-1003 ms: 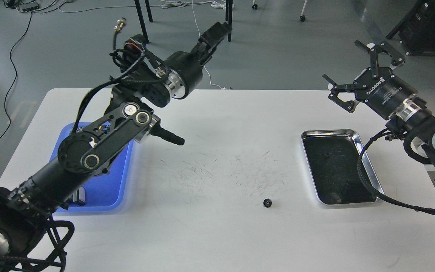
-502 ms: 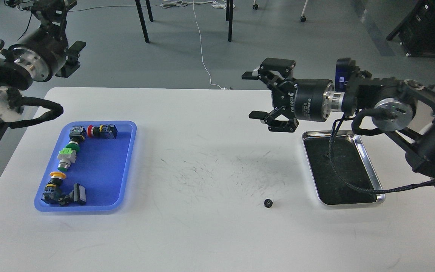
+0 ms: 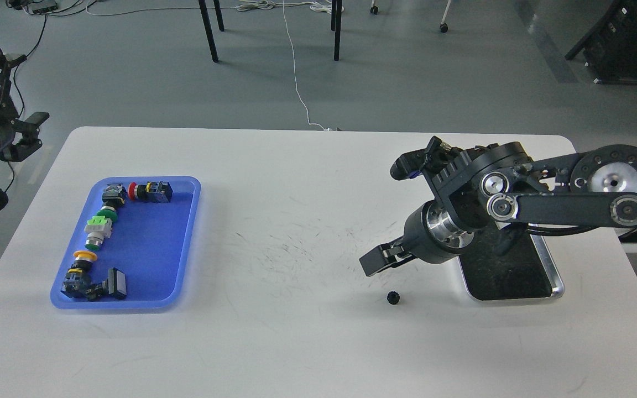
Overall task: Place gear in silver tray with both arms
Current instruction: 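Grasp the black gear on the table with the right gripper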
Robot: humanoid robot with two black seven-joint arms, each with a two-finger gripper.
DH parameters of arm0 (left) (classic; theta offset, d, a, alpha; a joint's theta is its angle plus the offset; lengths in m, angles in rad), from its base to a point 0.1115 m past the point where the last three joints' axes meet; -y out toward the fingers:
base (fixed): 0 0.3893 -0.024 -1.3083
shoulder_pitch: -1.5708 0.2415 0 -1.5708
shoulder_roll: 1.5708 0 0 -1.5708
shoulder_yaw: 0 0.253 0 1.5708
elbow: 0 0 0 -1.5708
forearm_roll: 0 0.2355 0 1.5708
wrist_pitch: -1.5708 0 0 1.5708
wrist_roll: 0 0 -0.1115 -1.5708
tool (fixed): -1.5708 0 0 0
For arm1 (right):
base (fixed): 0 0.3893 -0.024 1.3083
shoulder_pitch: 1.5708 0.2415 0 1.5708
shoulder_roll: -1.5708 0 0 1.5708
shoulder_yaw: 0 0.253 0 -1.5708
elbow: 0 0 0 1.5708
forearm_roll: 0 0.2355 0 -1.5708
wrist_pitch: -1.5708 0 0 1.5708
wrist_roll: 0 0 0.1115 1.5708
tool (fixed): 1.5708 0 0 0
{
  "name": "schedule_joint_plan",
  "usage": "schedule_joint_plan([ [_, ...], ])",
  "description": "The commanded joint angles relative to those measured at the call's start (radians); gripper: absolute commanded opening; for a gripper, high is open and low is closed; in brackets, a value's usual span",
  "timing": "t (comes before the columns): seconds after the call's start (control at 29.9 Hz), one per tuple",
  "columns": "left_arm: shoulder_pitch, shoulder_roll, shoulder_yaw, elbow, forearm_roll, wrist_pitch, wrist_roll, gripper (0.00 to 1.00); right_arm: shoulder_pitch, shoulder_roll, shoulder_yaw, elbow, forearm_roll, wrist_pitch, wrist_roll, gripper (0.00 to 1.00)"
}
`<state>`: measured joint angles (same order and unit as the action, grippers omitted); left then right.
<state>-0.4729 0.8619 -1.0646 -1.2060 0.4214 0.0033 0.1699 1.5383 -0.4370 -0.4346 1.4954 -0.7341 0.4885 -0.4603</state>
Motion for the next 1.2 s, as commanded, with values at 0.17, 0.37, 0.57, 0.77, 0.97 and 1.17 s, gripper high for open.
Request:
schedule_joint_plan([
  [0.17, 0.008, -0.001, 0.0, 0.002, 0.008, 0.0, -0.01, 0.98, -0.056, 0.081, -0.007, -0.08, -0.005, 0.0, 0.002, 0.98],
  [0.37, 0.008, -0.001, 0.0, 0.003, 0.01, 0.0, -0.018, 0.98, -0.055, 0.188, -0.006, -0.08, 0.044, 0.0, -0.001, 0.97],
  [0.57, 0.008, -0.003, 0.0, 0.026, 0.01, 0.0, -0.021, 0.98, -0.061, 0.25, -0.018, -0.081, 0.127, 0.0, -0.028, 0.96],
  [0.77, 0.008, -0.001, 0.0, 0.039, 0.01, 0.0, -0.044, 0.98, -0.049, 0.253, -0.035, -0.084, 0.118, 0.0, -0.028, 0.96],
  [0.97, 0.008, 0.0, -0.002, 0.046, 0.01, 0.0, -0.046, 0.98, -0.047, 0.248, -0.044, -0.112, 0.073, 0.0, -0.028, 0.95],
  [1.17, 0.008, -0.003, 0.0, 0.06, 0.01, 0.0, -0.067, 0.98, -0.089, 0.258, -0.047, -0.173, 0.039, 0.0, -0.028, 0.95],
])
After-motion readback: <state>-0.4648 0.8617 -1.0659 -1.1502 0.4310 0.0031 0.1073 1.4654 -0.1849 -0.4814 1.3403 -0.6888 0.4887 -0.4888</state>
